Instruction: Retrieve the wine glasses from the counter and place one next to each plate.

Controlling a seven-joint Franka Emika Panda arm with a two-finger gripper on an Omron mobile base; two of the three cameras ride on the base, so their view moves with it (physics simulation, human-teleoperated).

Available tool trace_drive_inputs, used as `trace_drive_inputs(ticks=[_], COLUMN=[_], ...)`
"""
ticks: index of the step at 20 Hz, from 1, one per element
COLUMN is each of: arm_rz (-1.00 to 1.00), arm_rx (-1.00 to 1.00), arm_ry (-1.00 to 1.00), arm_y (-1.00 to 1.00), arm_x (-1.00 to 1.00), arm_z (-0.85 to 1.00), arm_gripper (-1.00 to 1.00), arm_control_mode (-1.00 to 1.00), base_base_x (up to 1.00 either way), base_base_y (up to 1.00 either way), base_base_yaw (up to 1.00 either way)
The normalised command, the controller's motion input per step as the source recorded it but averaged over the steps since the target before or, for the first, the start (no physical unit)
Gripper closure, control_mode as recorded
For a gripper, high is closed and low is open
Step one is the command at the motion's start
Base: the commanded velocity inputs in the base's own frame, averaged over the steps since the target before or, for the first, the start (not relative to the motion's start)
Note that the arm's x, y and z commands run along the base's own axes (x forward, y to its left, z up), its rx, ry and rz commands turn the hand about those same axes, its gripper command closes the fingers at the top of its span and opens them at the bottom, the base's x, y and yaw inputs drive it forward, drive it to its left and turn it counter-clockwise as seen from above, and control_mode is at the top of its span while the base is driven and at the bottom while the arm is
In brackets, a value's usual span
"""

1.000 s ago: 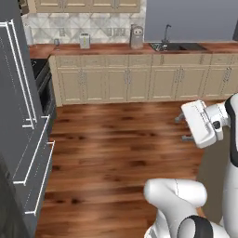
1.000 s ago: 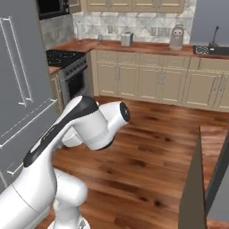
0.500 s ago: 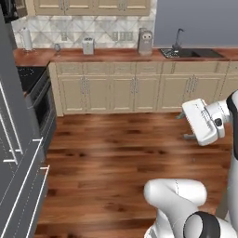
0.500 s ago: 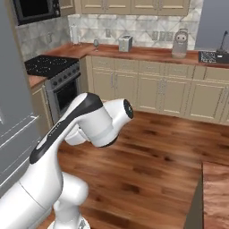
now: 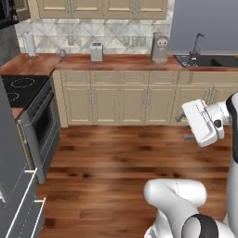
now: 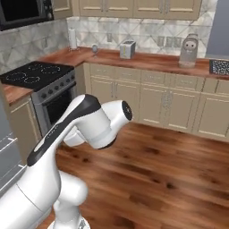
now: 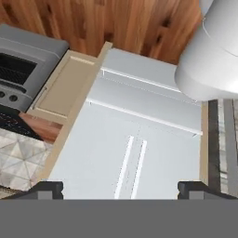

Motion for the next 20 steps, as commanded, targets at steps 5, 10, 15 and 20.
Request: trace_drive_inputs(ticks=[5, 10, 15, 20], arm_rz=[0.00, 0.00, 0.00, 0.00], arm_rx=[0.00, 0.00, 0.00, 0.00], arm_ry=[0.00, 0.00, 0.00, 0.00], arm_y=[0.00, 0.00, 0.00, 0.00], arm_x=[0.00, 0.00, 0.00, 0.00], arm_z=[0.00, 0.00, 0.00, 0.00], arm_gripper=[-1.00, -1.00, -1.00, -1.00], arm_control_mode=[1.00, 1.00, 1.00, 1.00], base_base_x=[1.00, 1.00, 1.00, 1.00], base_base_y=[0.11, 0.22, 0.26, 0.18], base_base_yaw=[0.13, 0.16, 0.21, 0.25])
